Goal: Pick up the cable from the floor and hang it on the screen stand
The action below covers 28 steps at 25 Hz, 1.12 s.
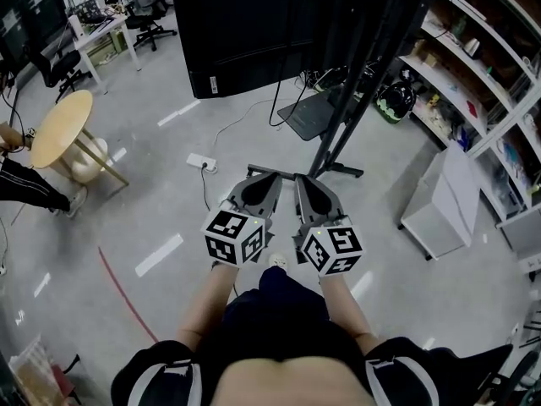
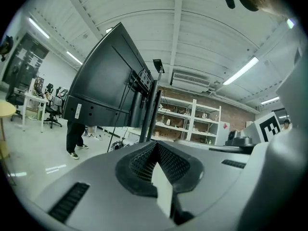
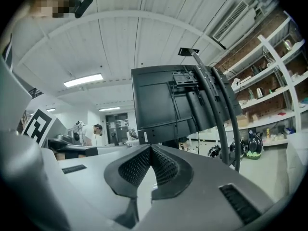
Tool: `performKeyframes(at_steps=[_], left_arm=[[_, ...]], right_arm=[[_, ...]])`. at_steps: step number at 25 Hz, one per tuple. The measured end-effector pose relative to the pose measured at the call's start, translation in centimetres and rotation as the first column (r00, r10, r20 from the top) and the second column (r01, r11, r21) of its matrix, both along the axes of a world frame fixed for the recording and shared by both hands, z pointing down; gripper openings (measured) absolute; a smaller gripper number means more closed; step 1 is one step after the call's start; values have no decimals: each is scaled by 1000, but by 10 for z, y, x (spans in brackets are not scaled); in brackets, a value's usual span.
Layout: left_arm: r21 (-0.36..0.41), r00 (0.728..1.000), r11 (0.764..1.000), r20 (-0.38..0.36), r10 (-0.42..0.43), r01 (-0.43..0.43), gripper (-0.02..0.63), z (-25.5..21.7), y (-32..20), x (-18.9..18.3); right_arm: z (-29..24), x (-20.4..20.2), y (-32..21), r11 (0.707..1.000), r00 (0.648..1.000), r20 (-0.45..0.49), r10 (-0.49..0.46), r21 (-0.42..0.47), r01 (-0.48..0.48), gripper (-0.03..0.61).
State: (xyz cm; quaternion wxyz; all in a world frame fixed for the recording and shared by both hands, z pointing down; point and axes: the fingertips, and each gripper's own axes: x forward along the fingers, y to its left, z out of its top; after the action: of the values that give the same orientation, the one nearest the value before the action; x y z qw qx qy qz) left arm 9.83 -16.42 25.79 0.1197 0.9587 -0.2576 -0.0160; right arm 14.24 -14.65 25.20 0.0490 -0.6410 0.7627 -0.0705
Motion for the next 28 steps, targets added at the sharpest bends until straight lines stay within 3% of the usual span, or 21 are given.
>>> performKeyframes(at_steps=[9, 18, 28], left_arm=[[-53, 999, 998, 41, 22, -20, 3, 32, 44, -23], [-59, 997, 997, 48, 54, -51, 3, 37, 62, -14], [-70, 998, 996, 36, 54, -51, 3, 37, 63, -16]], right_arm=[[16, -30, 37, 1000, 1000, 5, 16, -12, -16, 21], [18, -16, 55, 998, 998, -6, 60, -10, -60, 21], [20, -22, 56, 999, 999, -23, 49, -17, -50, 21]])
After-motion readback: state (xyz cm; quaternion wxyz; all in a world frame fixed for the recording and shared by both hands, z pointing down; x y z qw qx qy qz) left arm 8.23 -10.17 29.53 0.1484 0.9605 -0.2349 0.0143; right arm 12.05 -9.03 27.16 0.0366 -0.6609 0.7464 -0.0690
